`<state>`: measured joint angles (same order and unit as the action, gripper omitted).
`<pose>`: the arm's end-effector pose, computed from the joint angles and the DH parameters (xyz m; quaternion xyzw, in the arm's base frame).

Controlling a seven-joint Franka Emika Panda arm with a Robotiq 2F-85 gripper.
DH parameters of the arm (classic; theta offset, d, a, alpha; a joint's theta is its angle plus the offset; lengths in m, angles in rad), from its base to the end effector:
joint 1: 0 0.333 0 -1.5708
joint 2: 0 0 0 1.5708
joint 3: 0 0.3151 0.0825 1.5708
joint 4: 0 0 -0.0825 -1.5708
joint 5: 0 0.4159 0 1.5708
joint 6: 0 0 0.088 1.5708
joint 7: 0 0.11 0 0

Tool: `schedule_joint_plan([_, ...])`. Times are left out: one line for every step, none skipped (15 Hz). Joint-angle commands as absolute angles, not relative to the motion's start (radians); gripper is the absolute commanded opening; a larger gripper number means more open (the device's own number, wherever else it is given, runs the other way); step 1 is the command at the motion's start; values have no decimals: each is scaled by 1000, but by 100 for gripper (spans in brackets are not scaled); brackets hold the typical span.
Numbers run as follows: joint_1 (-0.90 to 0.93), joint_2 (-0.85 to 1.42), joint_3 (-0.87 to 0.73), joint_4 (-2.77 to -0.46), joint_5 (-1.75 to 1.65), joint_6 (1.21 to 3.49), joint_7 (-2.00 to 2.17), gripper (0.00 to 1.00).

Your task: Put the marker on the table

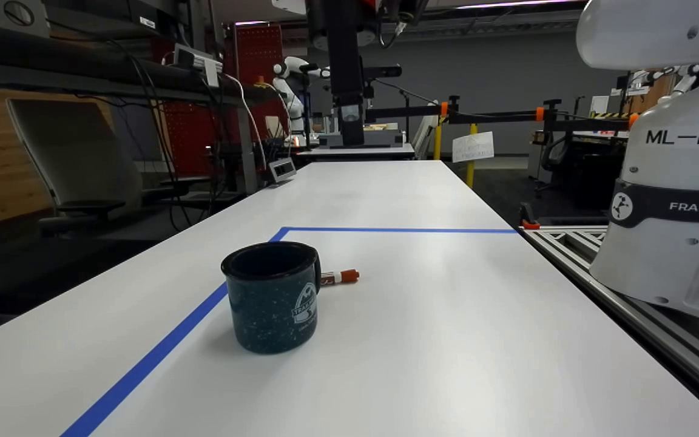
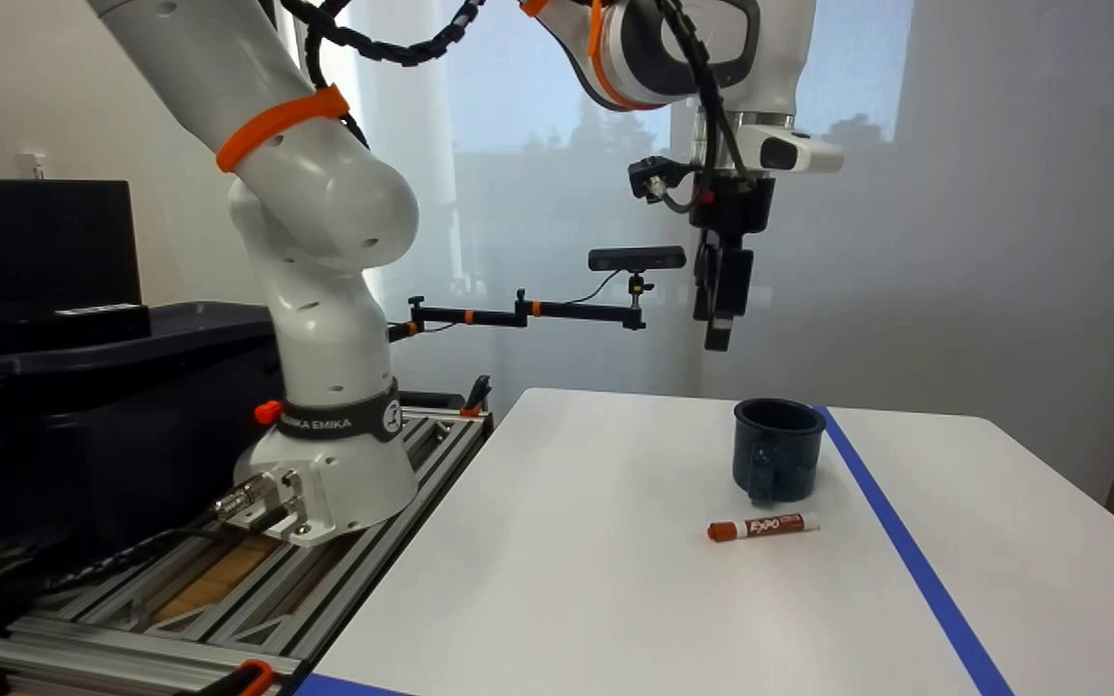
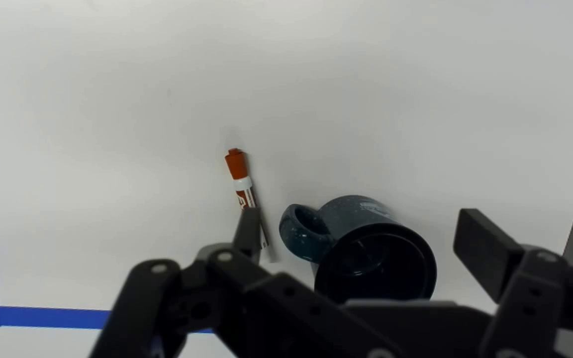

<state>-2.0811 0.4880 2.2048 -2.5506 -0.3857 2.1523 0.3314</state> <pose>0.4361 0.0601 0.3403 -0.9980 -0.0460 0.0319 0.0294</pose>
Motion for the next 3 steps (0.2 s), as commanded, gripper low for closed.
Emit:
schedule_joint_plan([-2037,510,2164,-2547,-418,2143,356,100])
schedule_joint_plan([-2037,510,2164,-2547,-418,2143,356,100])
schedule_joint_plan([-2037,510,2164,-2547,-418,2143,356,100])
